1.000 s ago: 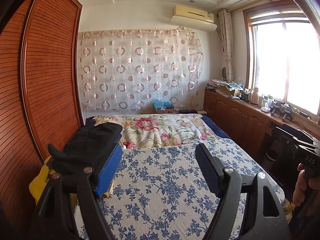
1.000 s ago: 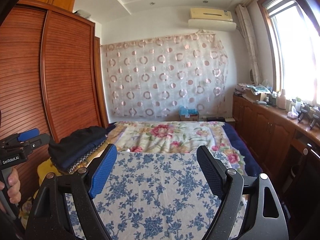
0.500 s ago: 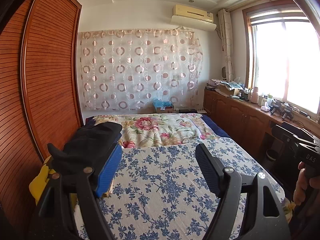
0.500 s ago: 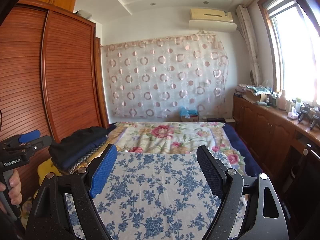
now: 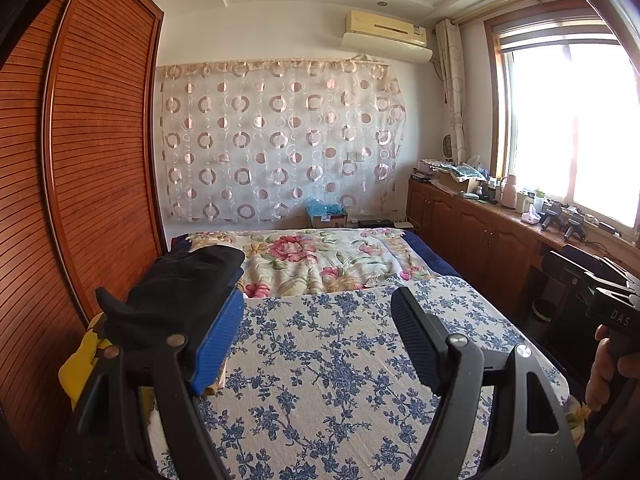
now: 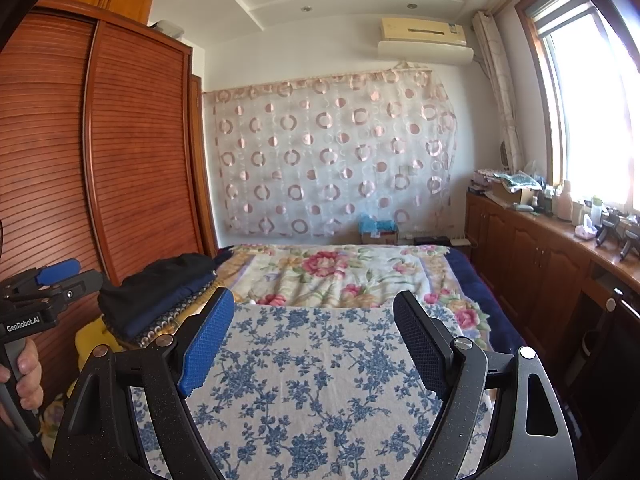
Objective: Fold small clothes
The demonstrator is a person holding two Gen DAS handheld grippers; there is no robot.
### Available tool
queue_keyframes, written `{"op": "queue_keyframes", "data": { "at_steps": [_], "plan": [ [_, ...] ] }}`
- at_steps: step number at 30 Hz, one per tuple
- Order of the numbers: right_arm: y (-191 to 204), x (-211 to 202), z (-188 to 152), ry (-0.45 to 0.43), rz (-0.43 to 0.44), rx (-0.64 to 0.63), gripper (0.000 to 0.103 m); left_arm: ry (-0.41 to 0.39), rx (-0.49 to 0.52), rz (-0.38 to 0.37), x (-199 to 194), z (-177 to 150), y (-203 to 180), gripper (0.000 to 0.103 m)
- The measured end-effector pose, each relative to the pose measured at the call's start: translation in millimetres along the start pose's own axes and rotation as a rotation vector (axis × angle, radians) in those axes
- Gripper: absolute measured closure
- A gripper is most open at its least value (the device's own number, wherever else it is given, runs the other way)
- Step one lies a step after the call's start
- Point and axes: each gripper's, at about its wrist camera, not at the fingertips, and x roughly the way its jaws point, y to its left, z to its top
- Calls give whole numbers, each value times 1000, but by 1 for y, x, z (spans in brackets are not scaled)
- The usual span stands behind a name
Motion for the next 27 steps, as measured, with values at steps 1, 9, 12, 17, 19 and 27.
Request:
{"op": "queue_keyframes", "data": {
  "at_steps": [1, 9, 12, 17, 19, 27],
  "plan": [
    [0, 0, 0, 0, 1, 1, 19, -1, 0, 1, 0, 0, 0, 27],
    [0, 0, 0, -1, 1, -1, 19, -1, 0, 0, 0, -1, 0, 26],
    [-1, 0, 0, 0, 1, -1, 19, -1, 0, 1, 0, -1, 0, 26],
    [-1, 0, -1, -1, 2, 0, 19, -4, 0, 2, -2, -2, 0, 26],
    [-1, 0, 0, 0, 1, -1, 19, -2, -1, 2, -1, -2, 0, 26],
    [-2, 0, -1, -1, 1, 0, 19, -3, 1, 3, -1, -2, 0, 26]
  ]
}}
